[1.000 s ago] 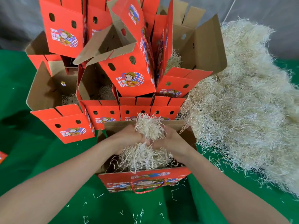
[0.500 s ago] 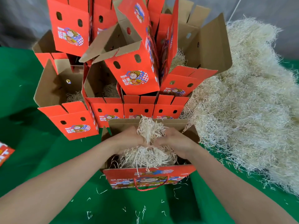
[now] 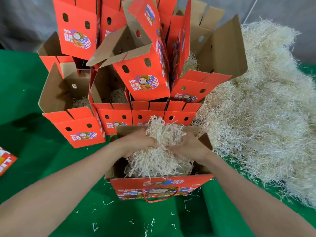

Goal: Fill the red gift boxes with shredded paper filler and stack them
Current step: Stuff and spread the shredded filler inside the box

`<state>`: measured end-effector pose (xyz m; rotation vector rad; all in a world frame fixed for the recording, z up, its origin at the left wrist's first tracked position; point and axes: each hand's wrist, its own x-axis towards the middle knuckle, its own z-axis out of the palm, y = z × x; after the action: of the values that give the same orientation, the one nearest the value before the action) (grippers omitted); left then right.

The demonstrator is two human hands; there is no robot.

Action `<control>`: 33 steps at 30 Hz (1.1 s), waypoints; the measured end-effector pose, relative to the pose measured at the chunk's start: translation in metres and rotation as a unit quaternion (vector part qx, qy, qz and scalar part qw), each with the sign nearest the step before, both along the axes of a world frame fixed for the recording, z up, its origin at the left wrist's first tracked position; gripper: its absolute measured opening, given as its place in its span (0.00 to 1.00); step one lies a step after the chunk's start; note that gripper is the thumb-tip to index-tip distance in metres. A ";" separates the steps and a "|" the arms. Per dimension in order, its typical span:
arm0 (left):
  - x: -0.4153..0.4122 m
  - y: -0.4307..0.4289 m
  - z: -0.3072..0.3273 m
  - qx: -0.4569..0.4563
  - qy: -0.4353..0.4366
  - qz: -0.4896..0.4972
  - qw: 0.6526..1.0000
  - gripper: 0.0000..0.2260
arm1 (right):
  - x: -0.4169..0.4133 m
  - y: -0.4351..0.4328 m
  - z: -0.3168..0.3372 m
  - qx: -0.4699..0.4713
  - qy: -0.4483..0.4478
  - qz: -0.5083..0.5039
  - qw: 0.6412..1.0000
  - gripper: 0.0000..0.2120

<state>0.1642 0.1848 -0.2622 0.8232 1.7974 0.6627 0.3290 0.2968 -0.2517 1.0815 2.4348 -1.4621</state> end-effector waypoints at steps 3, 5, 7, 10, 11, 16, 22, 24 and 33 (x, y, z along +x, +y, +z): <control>-0.011 -0.012 -0.002 -0.062 0.084 -0.057 0.993 0.34 | 0.009 0.009 -0.010 0.230 -0.025 0.046 0.972 0.10; -0.024 -0.018 -0.003 -0.078 0.097 -0.036 0.992 0.38 | 0.020 0.015 -0.012 0.284 -0.040 0.056 0.956 0.14; -0.028 -0.017 -0.001 -0.060 0.103 -0.007 0.993 0.37 | 0.022 0.016 -0.012 0.278 -0.028 0.045 0.959 0.15; -0.026 -0.010 -0.001 -0.018 0.052 0.048 0.997 0.35 | 0.021 0.016 -0.003 0.003 0.033 0.005 0.999 0.29; -0.022 -0.007 -0.003 -0.009 0.023 0.052 0.998 0.35 | 0.020 0.014 -0.003 -0.107 0.047 -0.011 0.993 0.38; 0.000 0.002 -0.002 -0.011 -0.153 0.068 0.986 0.19 | -0.006 -0.005 -0.017 -0.165 -0.017 -0.061 0.984 0.31; -0.020 -0.027 -0.009 0.017 -0.263 0.087 0.961 0.06 | 0.010 0.010 -0.013 -0.154 0.037 -0.177 0.971 0.25; -0.009 -0.026 -0.009 0.026 -0.227 0.089 0.970 0.10 | 0.008 0.008 -0.010 -0.152 0.034 -0.180 0.971 0.31; -0.007 -0.030 -0.014 0.021 -0.048 0.095 0.994 0.29 | 0.010 0.006 -0.008 -0.094 -0.052 -0.071 0.992 0.18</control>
<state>0.1574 0.1547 -0.2763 0.6419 1.7919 0.8517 0.3393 0.3033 -0.2597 1.2750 2.1387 -1.5951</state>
